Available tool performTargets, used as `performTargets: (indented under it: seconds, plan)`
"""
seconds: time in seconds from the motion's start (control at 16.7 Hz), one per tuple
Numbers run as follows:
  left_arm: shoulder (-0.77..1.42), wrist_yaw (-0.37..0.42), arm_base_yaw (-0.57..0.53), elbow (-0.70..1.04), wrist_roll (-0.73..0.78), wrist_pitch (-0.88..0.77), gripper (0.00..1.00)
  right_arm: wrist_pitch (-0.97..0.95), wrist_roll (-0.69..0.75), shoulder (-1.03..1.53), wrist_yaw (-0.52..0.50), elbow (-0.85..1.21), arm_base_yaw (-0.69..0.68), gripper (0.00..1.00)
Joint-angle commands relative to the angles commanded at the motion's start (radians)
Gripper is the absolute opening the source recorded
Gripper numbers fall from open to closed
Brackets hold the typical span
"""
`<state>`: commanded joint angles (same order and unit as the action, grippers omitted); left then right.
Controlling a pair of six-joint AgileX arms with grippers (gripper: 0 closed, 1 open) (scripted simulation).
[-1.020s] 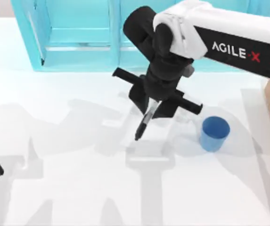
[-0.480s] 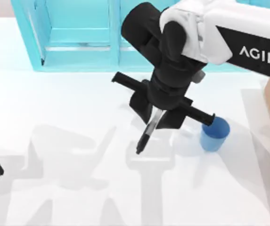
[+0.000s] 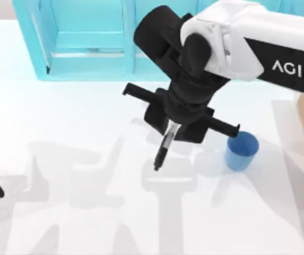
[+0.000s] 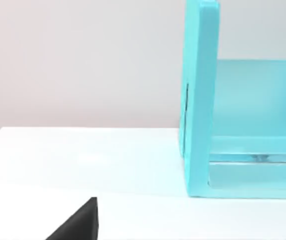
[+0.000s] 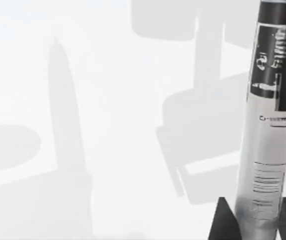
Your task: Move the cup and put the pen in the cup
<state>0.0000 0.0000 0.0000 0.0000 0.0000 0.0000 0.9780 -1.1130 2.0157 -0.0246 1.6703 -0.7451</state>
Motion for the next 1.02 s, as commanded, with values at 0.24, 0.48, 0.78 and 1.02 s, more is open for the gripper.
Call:
performTargets:
  seconds: [0.24,0.48,0.78,1.02]
  plan:
    - [0.000,0.000,0.000,0.000,0.000,0.000,1.00,-0.235,0.153,-0.064,-0.169,-0.142,-0.041,0.00]
    - [0.000,0.000,0.000,0.000,0.000,0.000,1.00,-0.559,0.360,-0.145,-0.402,-0.342,-0.095,0.00]
    - [0.000,0.000,0.000,0.000,0.000,0.000,1.00,-1.030,0.644,-0.254,-0.721,-0.622,-0.170,0.00]
    - [0.000,0.000,0.000,0.000,0.000,0.000,1.00,-1.406,0.859,-0.342,-0.961,-0.831,-0.232,0.00]
